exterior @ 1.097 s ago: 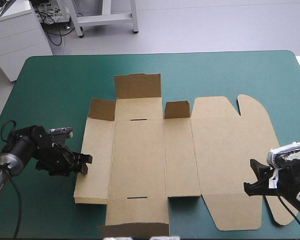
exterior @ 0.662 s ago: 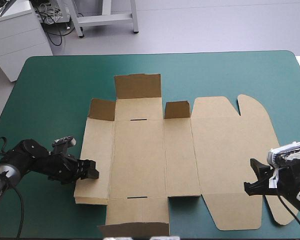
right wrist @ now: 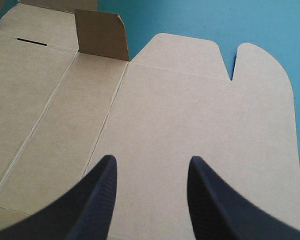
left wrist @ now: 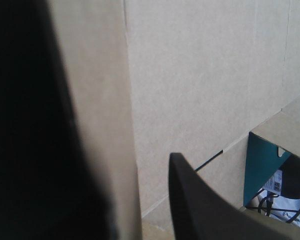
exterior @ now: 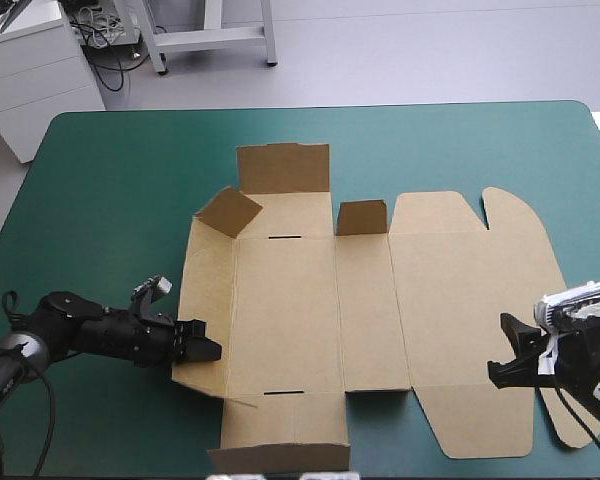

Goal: Fold the box

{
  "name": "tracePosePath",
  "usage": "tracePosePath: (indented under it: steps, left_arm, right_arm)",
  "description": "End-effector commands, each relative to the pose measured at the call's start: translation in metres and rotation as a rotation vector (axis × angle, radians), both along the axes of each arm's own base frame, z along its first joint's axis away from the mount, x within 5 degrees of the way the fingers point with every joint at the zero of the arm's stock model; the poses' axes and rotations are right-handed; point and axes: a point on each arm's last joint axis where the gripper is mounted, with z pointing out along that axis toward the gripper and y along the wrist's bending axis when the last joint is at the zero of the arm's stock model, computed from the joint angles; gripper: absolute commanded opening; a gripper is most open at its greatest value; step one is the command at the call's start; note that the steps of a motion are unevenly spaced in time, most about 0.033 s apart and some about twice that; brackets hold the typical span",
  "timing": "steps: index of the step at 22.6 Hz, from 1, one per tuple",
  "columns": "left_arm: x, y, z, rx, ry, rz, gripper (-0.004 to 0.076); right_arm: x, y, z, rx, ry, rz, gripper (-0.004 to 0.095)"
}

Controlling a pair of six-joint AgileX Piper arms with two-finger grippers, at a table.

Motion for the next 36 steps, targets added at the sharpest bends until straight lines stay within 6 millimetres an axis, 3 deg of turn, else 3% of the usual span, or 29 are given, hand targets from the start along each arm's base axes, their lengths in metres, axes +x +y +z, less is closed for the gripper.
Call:
tracePosePath:
  steps: [1, 16, 22, 27, 31, 36]
  left_arm:
    - [0.001, -0.005, 0.013, -0.067, -0.030, -0.005, -0.0015]
    - [0.029, 0.004, 0.045, 0.086, -0.236, -0.149, -0.0032]
    - [0.066, 0.016, 0.060, 0.229, -0.236, -0.339, -0.0032]
    - [0.122, 0.015, 0.084, 0.493, -0.336, -0.560, -0.0032]
    - [0.163, -0.012, 0.118, 0.697, -0.570, -0.764, -0.0032]
    - [0.205, -0.065, 0.163, 0.942, -1.052, -0.919, -0.0032]
  right_arm:
    - [0.003, 0.000, 0.013, 0.014, -0.092, -0.006, 0.0409]
    - [0.002, 0.000, 0.012, 0.021, -0.087, -0.002, 0.0409]
    - [0.002, 0.000, 0.012, 0.021, -0.084, -0.002, 0.0409]
    - [0.002, 0.001, 0.012, 0.026, -0.076, 0.001, 0.0409]
    - [0.002, 0.001, 0.011, 0.025, -0.074, 0.001, 0.0409]
    - [0.002, 0.002, 0.012, 0.035, -0.072, 0.005, 0.0409]
